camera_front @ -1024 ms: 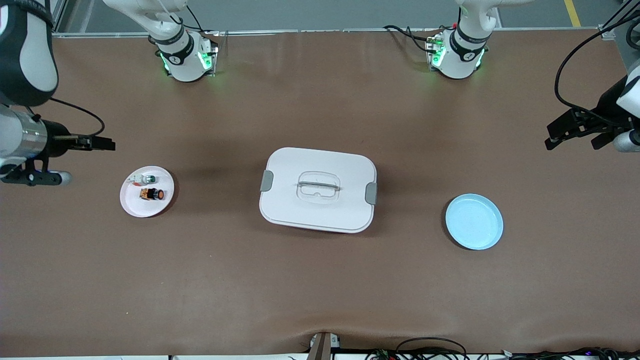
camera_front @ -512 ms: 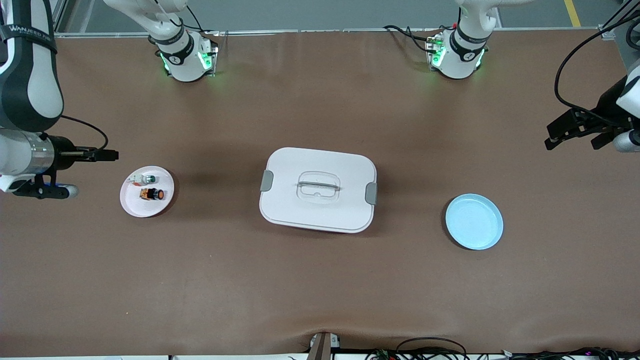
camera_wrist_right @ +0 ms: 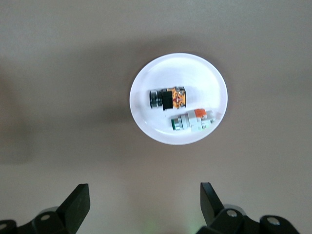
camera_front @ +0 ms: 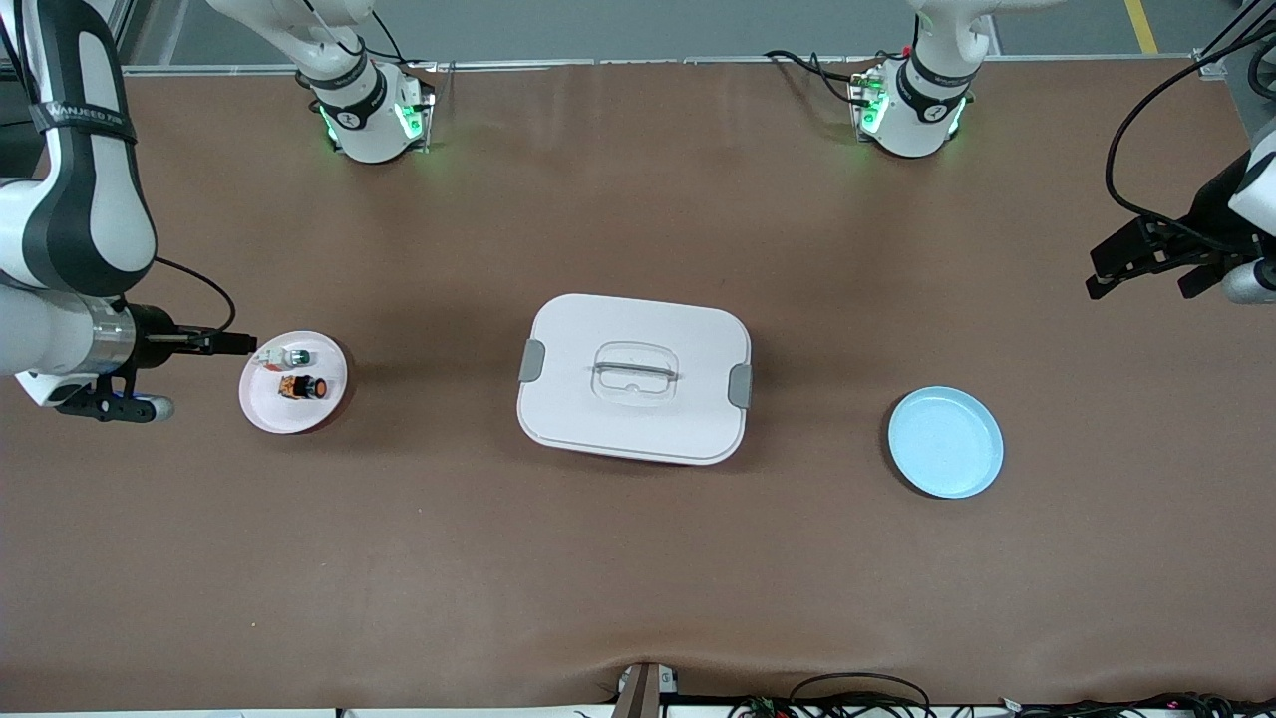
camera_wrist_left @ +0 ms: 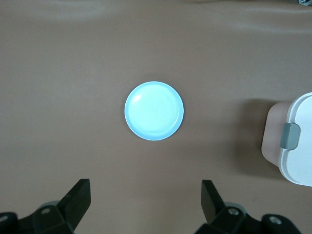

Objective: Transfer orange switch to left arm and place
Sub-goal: 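Lower the right gripper onto the orange push-button switch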

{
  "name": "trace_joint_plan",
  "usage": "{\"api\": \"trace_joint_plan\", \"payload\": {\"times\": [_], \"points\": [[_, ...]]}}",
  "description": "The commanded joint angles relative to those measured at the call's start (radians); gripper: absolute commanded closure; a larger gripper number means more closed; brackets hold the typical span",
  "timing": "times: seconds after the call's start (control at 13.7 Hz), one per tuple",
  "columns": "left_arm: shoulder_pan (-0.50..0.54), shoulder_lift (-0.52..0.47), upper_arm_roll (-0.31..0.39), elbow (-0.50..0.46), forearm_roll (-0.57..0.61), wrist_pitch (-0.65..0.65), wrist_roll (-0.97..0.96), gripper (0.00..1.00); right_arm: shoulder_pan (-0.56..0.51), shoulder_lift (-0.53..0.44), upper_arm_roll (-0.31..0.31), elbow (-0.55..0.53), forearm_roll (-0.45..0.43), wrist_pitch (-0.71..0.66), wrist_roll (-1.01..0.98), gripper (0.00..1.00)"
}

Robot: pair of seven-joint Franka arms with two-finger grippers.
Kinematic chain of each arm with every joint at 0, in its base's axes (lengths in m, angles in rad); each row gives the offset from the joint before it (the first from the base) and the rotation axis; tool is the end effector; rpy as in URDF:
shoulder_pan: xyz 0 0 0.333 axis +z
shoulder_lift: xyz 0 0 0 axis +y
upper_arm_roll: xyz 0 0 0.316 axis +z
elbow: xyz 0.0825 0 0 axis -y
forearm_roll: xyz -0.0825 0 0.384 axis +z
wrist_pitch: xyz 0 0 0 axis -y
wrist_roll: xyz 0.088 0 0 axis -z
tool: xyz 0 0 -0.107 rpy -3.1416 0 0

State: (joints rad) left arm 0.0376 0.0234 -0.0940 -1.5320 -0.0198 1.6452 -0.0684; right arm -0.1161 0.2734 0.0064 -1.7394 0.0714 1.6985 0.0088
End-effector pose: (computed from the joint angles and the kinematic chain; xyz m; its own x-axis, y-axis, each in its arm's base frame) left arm 0.5688 -0.0334 0.6368 0.9960 0.0139 0.0881 0.0115 -0.9995 0.0281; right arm 0.5950 -0.0590 0.3966 0.9429 -0.1215 -0.3100 -0.1481 -0.9869 -0.0635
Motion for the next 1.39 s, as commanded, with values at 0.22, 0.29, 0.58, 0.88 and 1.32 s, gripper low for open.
{"api": "trace_joint_plan", "payload": {"times": [0.22, 0.29, 0.58, 0.88, 1.32], "points": [[-0.002, -0.013, 0.002, -0.007, 0.008, -0.008, 0.004, 0.00, -0.020, -0.017, 0.012, -0.173, 0.013, 0.232, -0.044, 0.00], [-0.002, -0.013, 0.002, -0.007, 0.008, -0.008, 0.002, 0.00, -0.022, -0.017, 0.012, -0.196, 0.013, 0.269, -0.070, 0.00], [-0.001, -0.013, 0.002, -0.007, 0.008, -0.008, 0.004, 0.00, -0.013, -0.016, 0.012, -0.253, -0.051, 0.383, -0.099, 0.00], [-0.001, -0.013, 0.002, -0.007, 0.008, -0.008, 0.004, 0.00, -0.017, 0.010, 0.014, -0.331, -0.059, 0.545, -0.110, 0.00], [-0.001, -0.013, 0.004, -0.007, 0.008, -0.008, 0.002, 0.00, -0.017, 0.078, 0.015, -0.373, -0.059, 0.642, -0.110, 0.00]]}}
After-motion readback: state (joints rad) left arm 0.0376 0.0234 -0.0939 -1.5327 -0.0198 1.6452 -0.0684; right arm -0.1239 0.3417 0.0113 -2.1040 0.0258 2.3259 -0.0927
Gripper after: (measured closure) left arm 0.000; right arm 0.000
